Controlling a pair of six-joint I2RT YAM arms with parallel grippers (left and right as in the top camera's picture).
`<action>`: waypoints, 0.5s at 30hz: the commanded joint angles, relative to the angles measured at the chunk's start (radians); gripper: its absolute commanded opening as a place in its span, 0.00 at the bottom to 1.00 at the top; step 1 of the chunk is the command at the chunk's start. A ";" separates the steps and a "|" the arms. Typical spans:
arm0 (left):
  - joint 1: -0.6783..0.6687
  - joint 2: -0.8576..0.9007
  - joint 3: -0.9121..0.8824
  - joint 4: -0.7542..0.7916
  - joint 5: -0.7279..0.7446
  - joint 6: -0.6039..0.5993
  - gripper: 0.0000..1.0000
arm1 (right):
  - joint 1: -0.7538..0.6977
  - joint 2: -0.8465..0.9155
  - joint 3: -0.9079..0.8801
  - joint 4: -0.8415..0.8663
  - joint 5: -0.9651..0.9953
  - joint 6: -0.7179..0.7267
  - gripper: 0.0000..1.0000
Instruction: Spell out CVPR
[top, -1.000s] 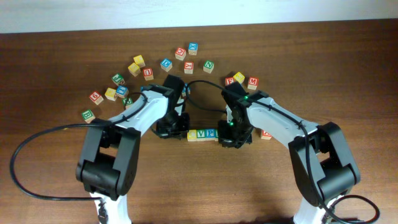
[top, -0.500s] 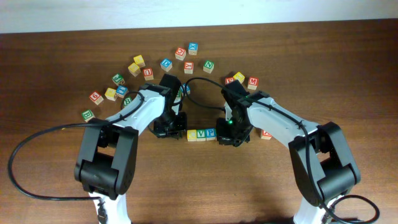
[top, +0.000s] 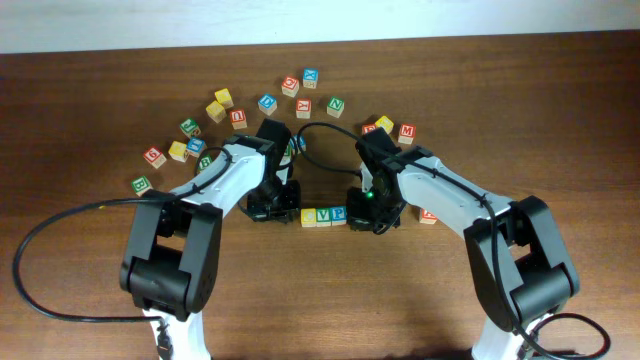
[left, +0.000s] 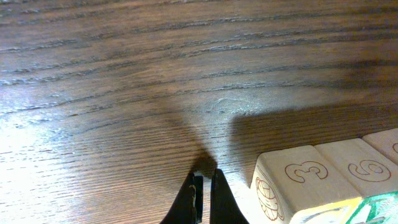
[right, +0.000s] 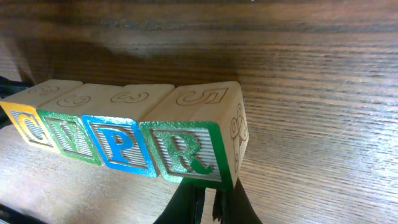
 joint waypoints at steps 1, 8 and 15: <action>0.003 0.005 -0.012 -0.001 -0.003 -0.010 0.00 | 0.002 0.009 -0.006 -0.016 -0.048 -0.002 0.04; -0.002 0.005 -0.012 -0.002 -0.003 -0.010 0.00 | -0.074 -0.054 0.039 -0.103 0.053 -0.047 0.04; -0.040 0.005 -0.012 0.003 -0.003 -0.011 0.00 | -0.085 -0.041 0.032 -0.009 0.175 -0.071 0.04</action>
